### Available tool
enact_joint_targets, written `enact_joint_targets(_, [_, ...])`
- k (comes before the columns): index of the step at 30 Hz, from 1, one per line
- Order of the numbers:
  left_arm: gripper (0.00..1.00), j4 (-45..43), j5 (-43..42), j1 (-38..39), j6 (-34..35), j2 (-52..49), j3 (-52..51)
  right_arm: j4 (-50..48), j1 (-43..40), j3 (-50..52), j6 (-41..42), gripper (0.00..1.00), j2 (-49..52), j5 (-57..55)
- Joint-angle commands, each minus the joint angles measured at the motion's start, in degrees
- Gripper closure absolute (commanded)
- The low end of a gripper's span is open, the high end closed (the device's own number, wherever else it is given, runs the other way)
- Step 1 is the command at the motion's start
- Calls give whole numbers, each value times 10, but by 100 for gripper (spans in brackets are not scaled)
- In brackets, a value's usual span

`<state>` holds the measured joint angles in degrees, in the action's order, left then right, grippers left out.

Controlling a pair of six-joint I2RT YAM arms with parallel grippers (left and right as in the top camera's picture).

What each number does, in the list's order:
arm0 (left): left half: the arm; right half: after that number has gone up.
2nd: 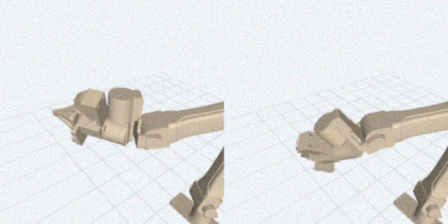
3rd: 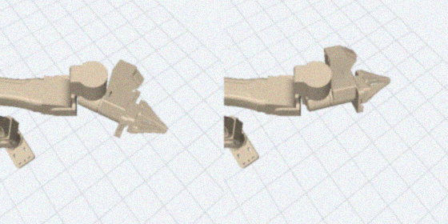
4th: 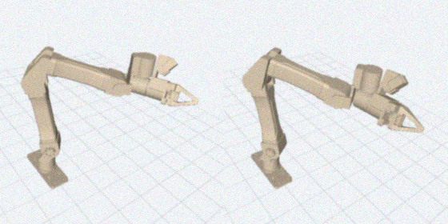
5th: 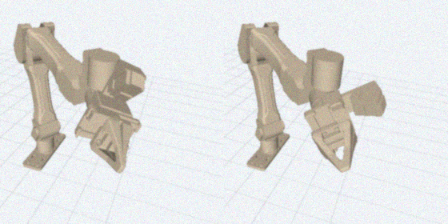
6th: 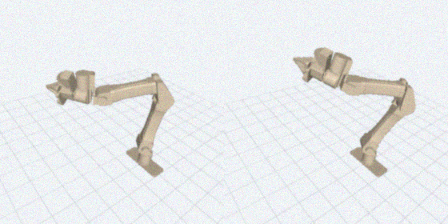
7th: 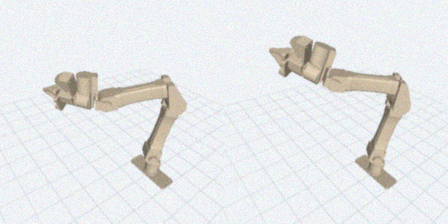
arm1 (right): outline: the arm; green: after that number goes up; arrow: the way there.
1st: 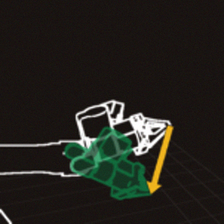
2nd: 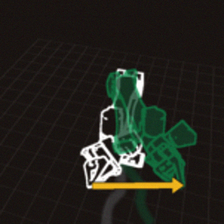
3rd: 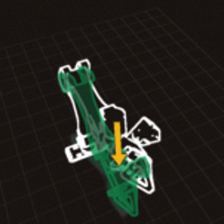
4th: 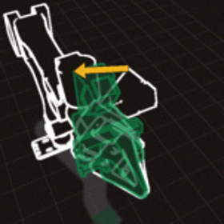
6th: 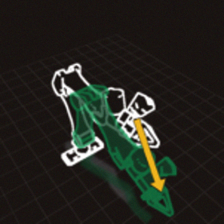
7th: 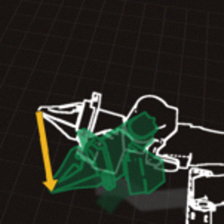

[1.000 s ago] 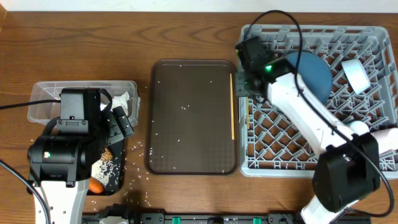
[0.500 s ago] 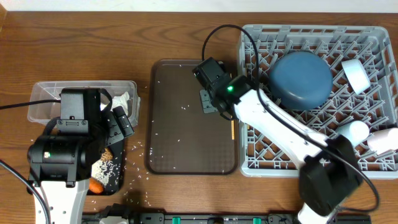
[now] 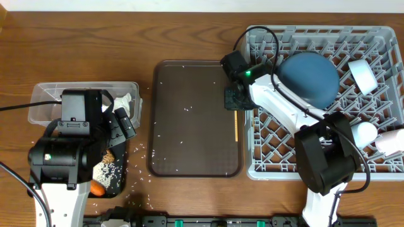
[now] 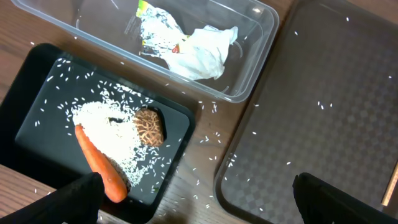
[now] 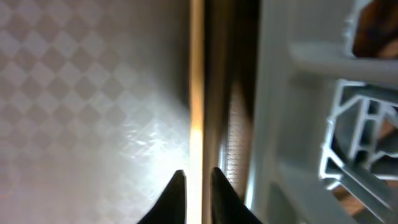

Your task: Sort waste into correct bins and load items into the dishwasher rack

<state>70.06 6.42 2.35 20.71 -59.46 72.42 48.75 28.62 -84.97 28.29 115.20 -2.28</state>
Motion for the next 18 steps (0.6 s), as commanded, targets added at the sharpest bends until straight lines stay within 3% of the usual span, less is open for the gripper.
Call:
enact_joint_targets(1, [2, 0, 7, -2, -7, 0, 6, 0, 12, -4, -33, 80, -8, 13])
enact_joint_targets(8, [2, 0, 7, -2, -7, 0, 5, -1, 30, -3, 17, 78, -4, -70])
enact_joint_targets(18, [2, 0, 7, -2, -7, 0, 5, -41, 55, -4, -22, 83, 27, -49])
